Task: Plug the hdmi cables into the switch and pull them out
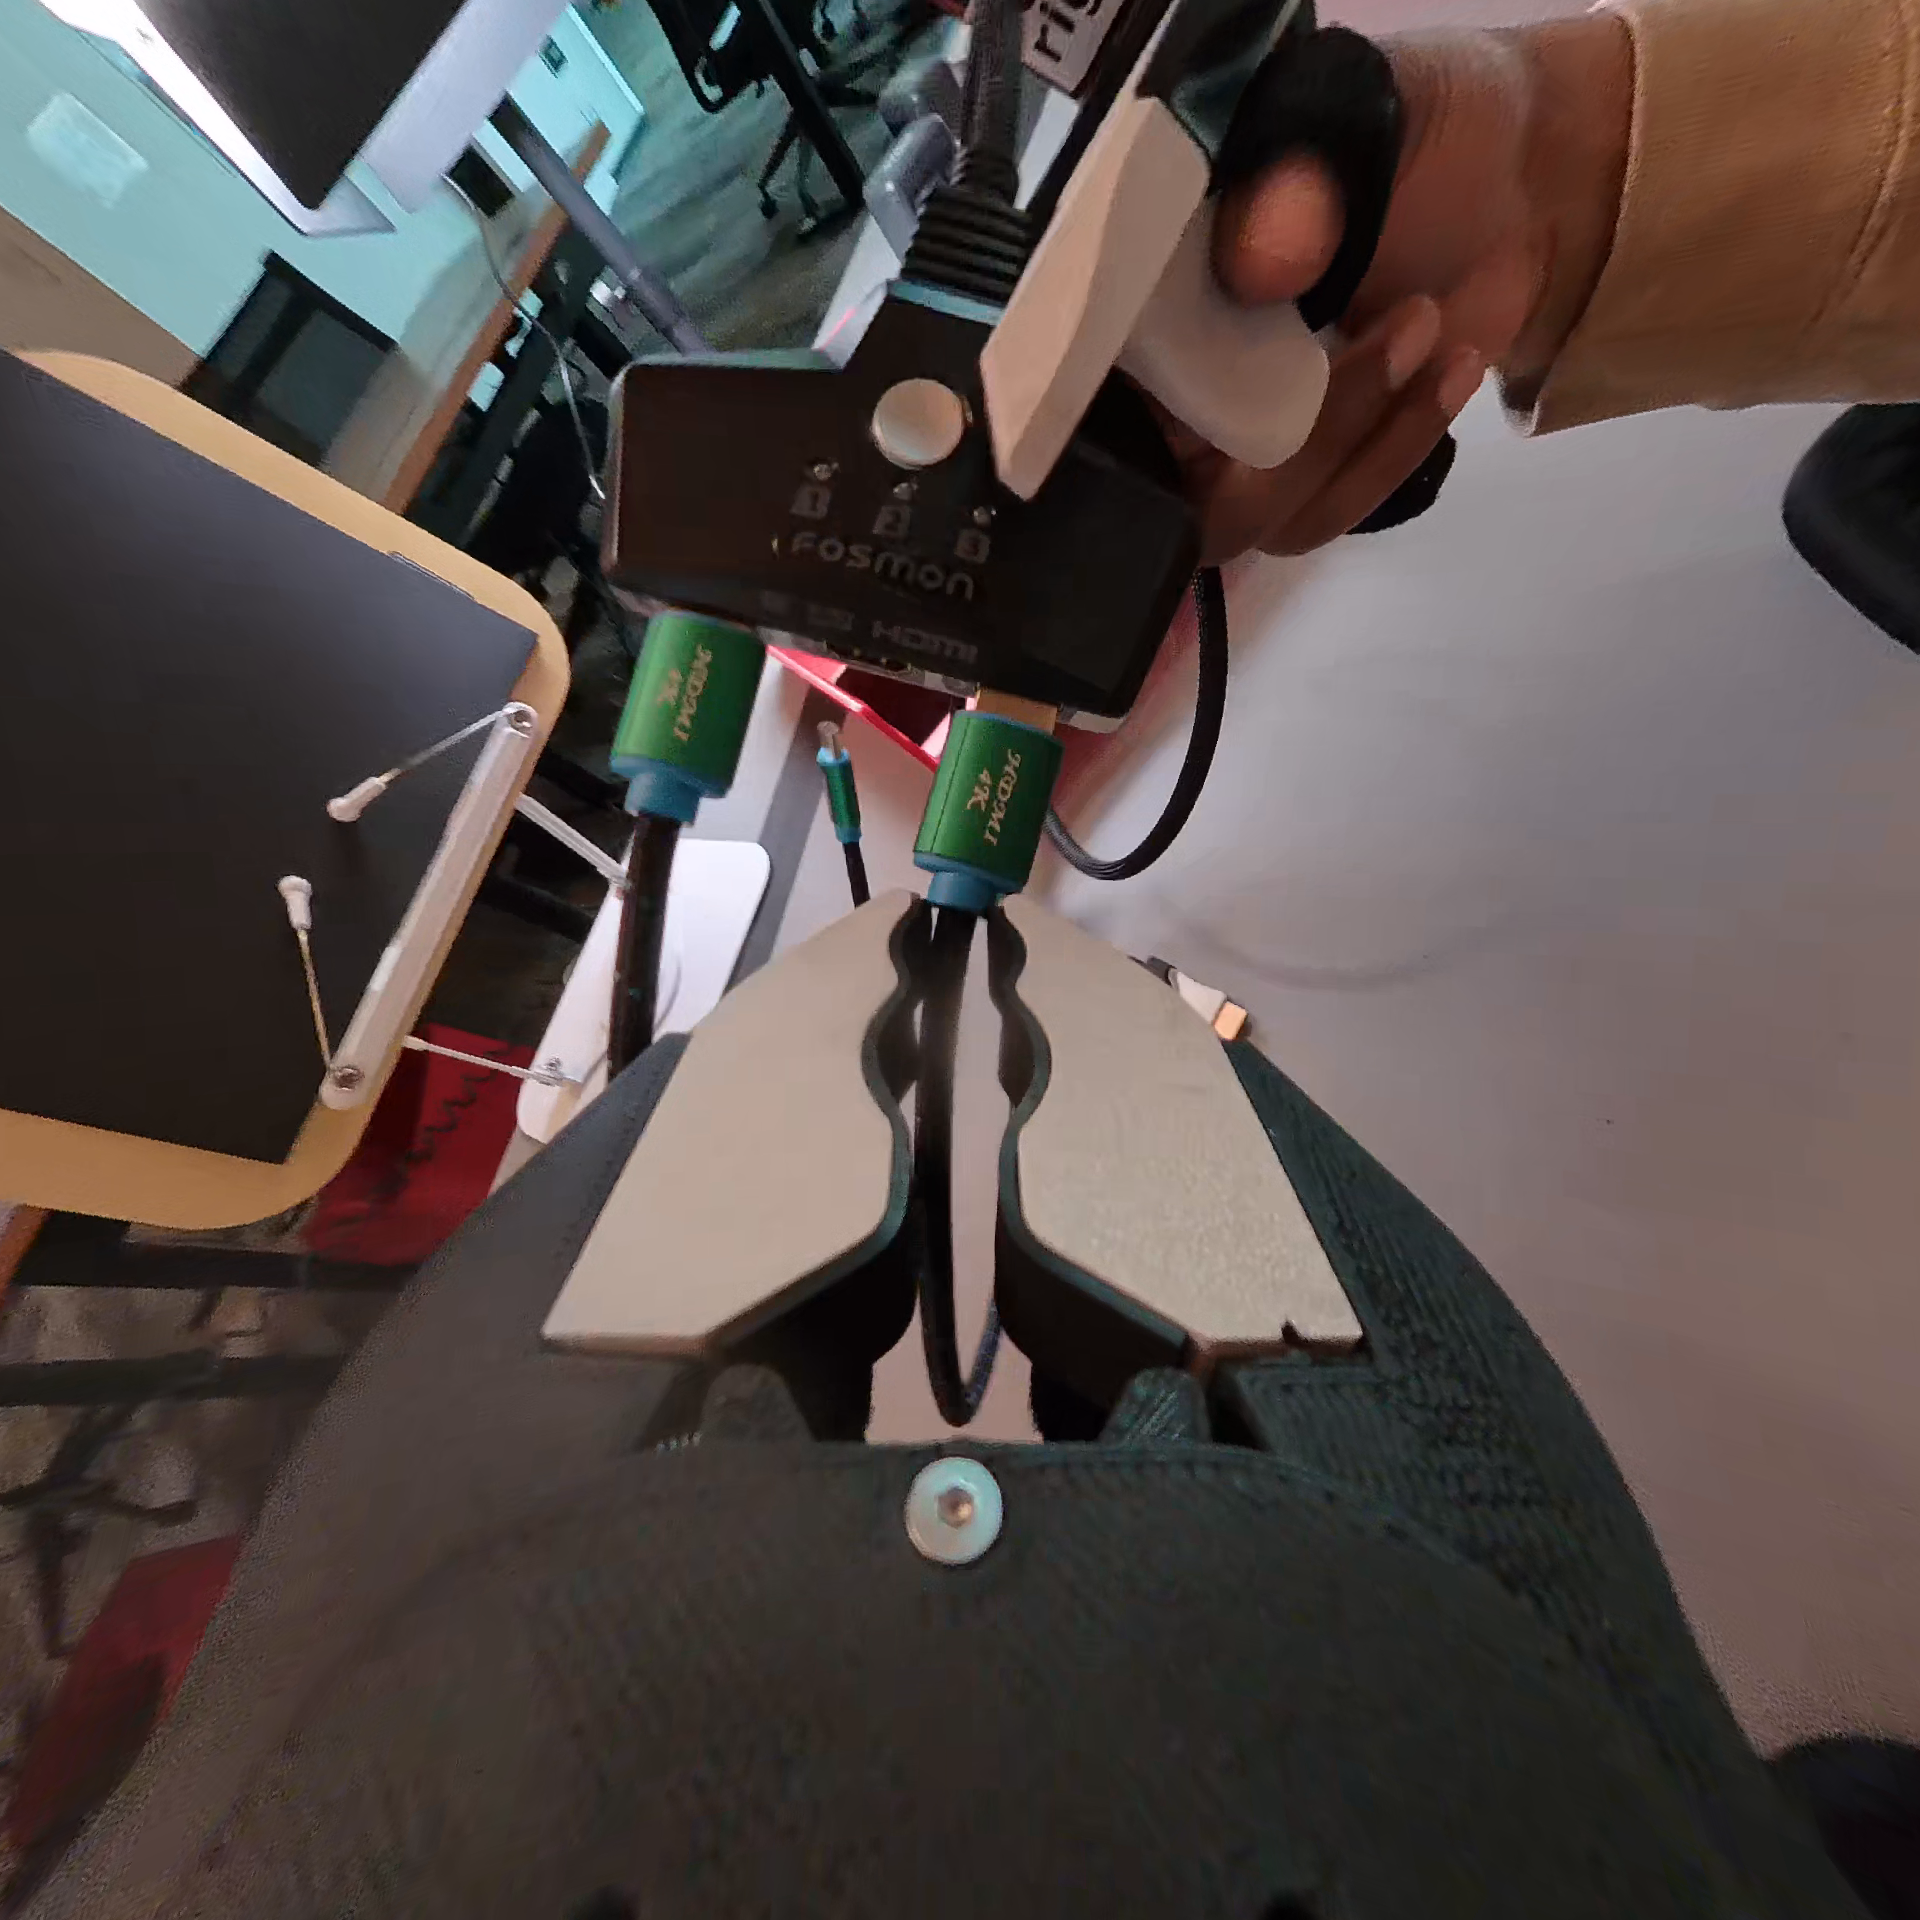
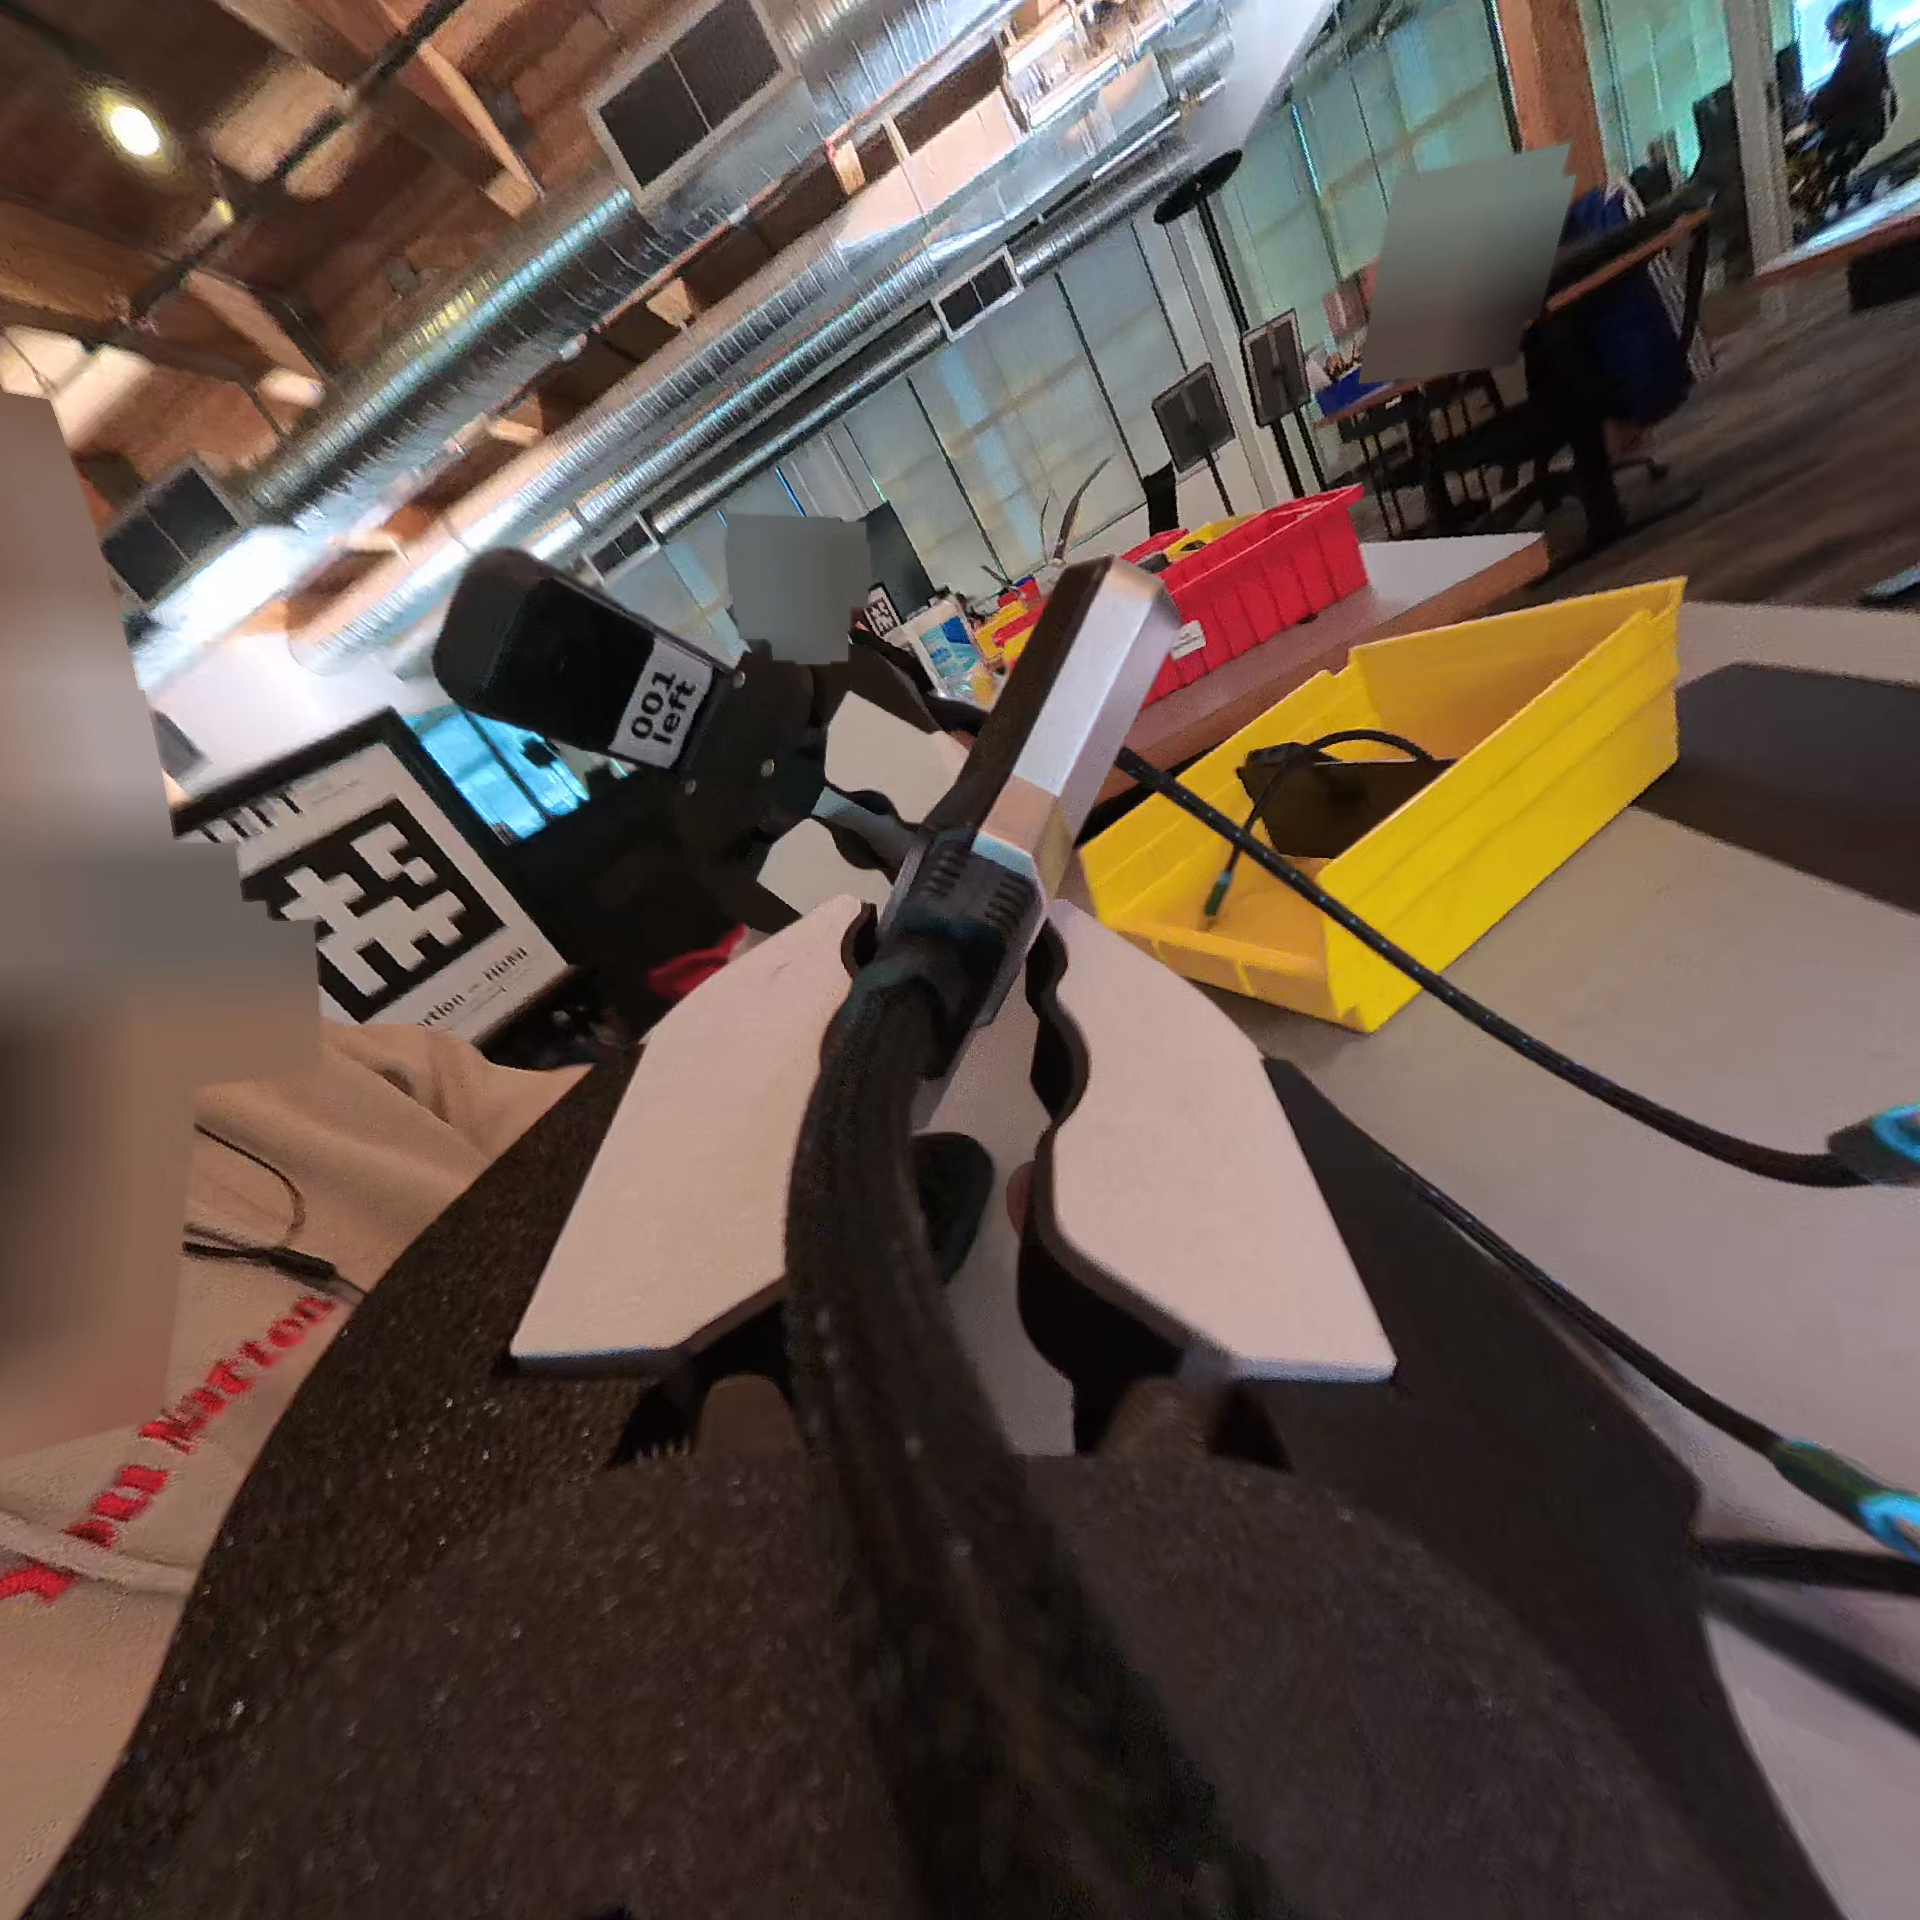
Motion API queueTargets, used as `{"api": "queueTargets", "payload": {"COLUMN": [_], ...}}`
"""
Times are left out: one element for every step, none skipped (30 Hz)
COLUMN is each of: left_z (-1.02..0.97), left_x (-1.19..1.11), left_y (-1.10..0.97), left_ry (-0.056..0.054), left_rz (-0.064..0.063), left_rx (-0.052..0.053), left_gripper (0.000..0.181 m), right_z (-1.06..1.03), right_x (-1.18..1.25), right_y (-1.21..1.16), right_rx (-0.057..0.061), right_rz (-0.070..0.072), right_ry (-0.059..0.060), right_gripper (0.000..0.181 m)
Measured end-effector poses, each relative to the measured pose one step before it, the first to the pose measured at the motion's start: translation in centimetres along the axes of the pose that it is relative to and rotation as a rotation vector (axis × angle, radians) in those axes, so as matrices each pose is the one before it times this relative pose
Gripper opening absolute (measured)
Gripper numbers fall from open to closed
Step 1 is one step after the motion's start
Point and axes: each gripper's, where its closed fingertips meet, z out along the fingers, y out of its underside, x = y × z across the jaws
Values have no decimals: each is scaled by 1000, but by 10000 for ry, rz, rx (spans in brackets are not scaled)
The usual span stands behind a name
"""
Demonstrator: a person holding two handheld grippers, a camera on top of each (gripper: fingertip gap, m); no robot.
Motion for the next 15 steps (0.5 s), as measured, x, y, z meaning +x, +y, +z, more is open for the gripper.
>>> {"api": "queueTargets", "payload": {"left_z": [41, -13, -48, -52, -66, -155, -215, -250, -241, -263, -256, -207, -127, -58, -25], "left_x": [-163, -146, -111, -164, -240, -27, 114, 157, 185, 194, 204, 364, 498, 239, -32], "left_y": [-254, -353, -390, -390, -411, -536, -537, -380, -76, 140, 184, 114, 122, 75, 76], "left_ry": [-141, -111, -51, -43, -83, 35, 104, 139, 178, 206, 232, 390, 538, 382, 191], "left_rz": [101, 110, 17, -110, -135, -104, -83, -136, -123, -103, -158, -315, -482, -466, -333], "left_rx": [201, 335, 394, 410, 419, 506, 450, 248, -1, -131, -86, 30, 79, 113, 149], "left_gripper": [12, 12, 12, 13, 17, 20, 20, 17, 15, 16, 18, 23, 25, 24, 24], "right_z": [-112, -171, -179, -151, -117, -101, -98, -66, -93, -92, -101, -104, -88, -54, -16], "right_x": [-207, -316, -278, -321, -405, -532, -446, -327, -342, -286, -186, -5, -108, -220, -143], "right_y": [-17, -103, -110, -226, -332, -428, -404, -331, -255, -92, 48, 41, -30, -50, 16], "right_rx": [-134, -72, -95, 47, 177, 256, 228, 160, 132, 39, -61, -54, 31, 70, 35], "right_rz": [-523, -620, -522, -724, -722, -594, -346, -162, -176, -144, -201, -275, -163, -36, -110], "right_ry": [86, 47, 56, 72, 28, -116, -130, -124, -162, -153, -70, 77, -31, -150, -86], "right_gripper": [28, 28, 28, 27, 27, 27, 27, 27, 27, 27, 27, 27, 27, 28, 28]}}
